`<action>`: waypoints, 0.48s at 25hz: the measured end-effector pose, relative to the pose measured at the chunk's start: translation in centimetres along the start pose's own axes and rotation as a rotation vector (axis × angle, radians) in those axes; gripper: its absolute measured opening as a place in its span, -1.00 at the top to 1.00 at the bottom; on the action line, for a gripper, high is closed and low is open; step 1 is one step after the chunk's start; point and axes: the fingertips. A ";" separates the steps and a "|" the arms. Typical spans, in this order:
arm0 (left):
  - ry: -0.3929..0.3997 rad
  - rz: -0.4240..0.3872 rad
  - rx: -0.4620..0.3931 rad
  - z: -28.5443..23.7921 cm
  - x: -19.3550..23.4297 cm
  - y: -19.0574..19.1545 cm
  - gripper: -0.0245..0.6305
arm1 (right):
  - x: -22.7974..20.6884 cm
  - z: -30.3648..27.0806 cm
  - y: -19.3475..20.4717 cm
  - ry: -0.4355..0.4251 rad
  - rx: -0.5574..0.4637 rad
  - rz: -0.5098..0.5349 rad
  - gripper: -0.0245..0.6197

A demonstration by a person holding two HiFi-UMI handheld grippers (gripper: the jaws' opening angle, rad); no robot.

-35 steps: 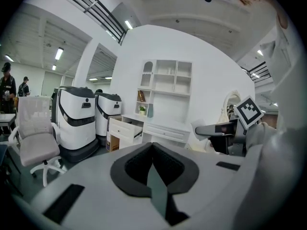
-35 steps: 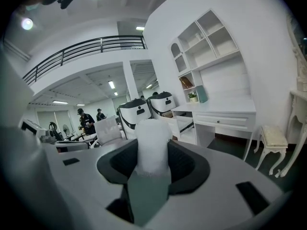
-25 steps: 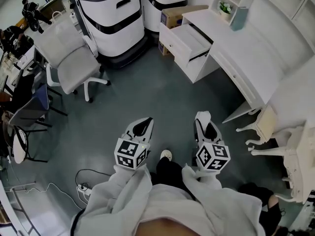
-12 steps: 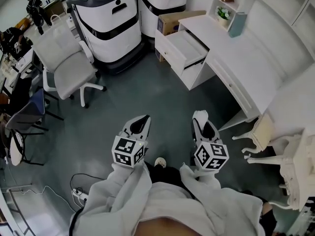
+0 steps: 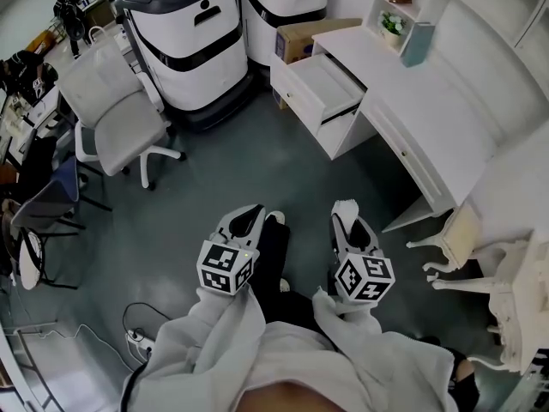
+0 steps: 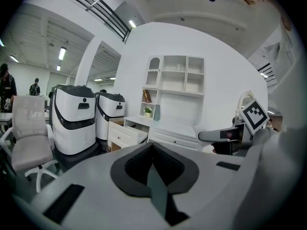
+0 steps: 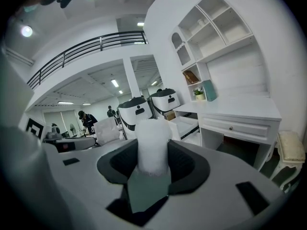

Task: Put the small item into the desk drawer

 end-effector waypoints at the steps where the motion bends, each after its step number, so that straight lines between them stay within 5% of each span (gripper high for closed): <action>1: 0.001 0.003 0.003 -0.5 0.1 0.0 0.87 | -0.2 -0.3 0.0 0.001 0.003 -0.001 0.33; 12: 0.040 -0.012 0.015 -9.2 2.6 -3.4 0.87 | -4.8 -6.8 -4.0 0.042 0.001 -0.027 0.33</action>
Point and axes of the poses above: the fingertips, and each gripper's own axes: z backward along the fingers, x to its left, y out of its underside, and after that the axes turned 3 degrees about z, right-handed
